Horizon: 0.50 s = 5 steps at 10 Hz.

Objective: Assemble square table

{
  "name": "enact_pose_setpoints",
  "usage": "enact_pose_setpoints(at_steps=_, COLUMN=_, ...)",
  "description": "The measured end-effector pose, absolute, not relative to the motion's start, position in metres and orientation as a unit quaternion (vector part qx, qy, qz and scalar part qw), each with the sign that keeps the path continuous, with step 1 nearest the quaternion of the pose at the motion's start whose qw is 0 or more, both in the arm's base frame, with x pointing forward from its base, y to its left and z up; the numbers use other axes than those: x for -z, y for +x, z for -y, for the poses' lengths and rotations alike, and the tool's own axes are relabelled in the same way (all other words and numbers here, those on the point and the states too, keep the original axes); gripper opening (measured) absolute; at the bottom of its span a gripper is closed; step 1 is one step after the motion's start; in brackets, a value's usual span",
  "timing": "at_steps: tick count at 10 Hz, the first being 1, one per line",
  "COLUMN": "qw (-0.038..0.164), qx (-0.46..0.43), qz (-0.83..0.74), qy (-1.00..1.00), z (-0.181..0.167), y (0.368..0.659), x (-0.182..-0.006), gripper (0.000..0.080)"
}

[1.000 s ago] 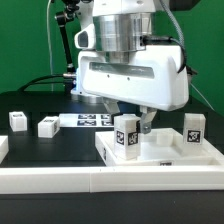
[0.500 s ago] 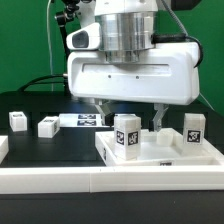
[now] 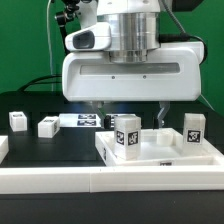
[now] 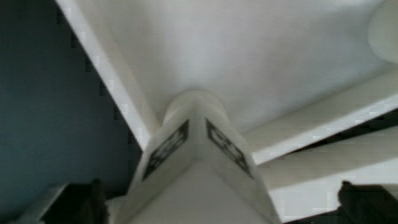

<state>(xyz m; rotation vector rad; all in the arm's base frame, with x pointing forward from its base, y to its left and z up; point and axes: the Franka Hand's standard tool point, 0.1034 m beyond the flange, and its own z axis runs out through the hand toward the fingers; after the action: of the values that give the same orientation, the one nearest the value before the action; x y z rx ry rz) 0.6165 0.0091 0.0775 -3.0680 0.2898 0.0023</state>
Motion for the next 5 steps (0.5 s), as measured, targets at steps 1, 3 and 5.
enact_pose_setpoints(at_steps=1, qw=0.03, qx=0.0, qz=-0.079, qy=-0.996, z=-0.0097, y=0.6165, x=-0.0775, gripper=0.0649)
enact_pose_setpoints(at_steps=3, qw=0.03, qx=0.001, qz=-0.026, qy=-0.999, z=-0.0091, y=0.6165, x=-0.0775, gripper=0.0649)
enact_pose_setpoints(at_steps=5, qw=0.029, qx=0.003, qz=0.046, qy=-0.999, z=-0.0075, y=0.6165, x=-0.0775, gripper=0.0649)
